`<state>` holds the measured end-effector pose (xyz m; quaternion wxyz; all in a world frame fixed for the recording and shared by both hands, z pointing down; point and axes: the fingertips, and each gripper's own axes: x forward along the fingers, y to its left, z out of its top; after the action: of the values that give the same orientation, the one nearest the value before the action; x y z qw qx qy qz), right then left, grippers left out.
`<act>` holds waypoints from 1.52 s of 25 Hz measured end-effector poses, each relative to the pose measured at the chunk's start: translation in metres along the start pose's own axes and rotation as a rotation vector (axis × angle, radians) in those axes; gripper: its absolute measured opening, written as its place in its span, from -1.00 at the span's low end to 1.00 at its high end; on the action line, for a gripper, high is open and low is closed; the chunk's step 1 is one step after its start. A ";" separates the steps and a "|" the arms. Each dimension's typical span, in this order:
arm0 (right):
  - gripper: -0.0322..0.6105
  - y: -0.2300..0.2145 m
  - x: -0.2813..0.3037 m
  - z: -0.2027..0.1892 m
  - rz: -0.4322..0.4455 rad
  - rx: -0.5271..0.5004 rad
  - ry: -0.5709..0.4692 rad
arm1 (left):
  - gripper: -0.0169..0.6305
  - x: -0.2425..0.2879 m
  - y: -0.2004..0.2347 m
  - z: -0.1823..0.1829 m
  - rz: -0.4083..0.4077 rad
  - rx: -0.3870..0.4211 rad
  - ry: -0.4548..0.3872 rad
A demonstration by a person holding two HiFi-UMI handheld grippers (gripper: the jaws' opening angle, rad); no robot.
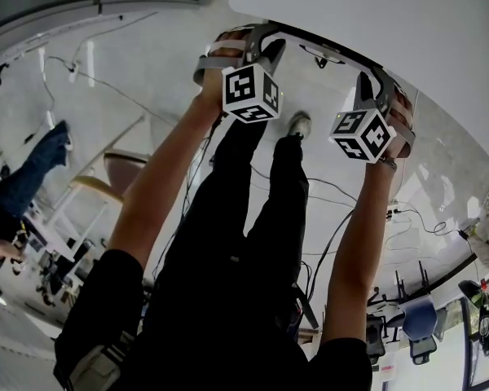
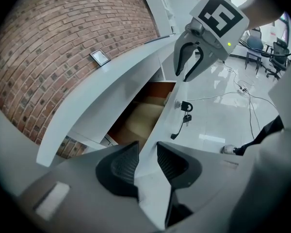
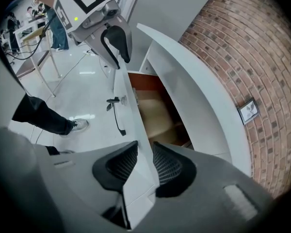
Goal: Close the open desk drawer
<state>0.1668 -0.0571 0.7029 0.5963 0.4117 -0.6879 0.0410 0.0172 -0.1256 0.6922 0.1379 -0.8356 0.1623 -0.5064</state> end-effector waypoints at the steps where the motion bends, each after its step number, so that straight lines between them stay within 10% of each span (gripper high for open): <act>1: -0.57 0.000 -0.001 0.001 -0.005 0.008 -0.004 | -0.51 -0.001 0.000 0.000 0.001 -0.012 -0.003; 14: -0.54 -0.011 -0.034 0.002 -0.084 0.309 -0.181 | -0.33 -0.039 0.014 0.006 0.103 -0.200 -0.103; 27: -0.54 0.005 -0.051 -0.004 -0.091 1.060 -0.520 | -0.89 -0.118 0.052 0.041 0.209 -0.793 -0.484; 38: -0.54 0.051 0.029 0.001 0.178 1.778 -0.600 | -0.89 -0.124 0.045 0.047 0.178 -0.831 -0.580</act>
<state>0.1362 -0.0390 0.7499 -0.1440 0.6551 -0.5581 0.4884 -0.0008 -0.1123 0.5541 -0.1239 -0.9088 0.3755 -0.1330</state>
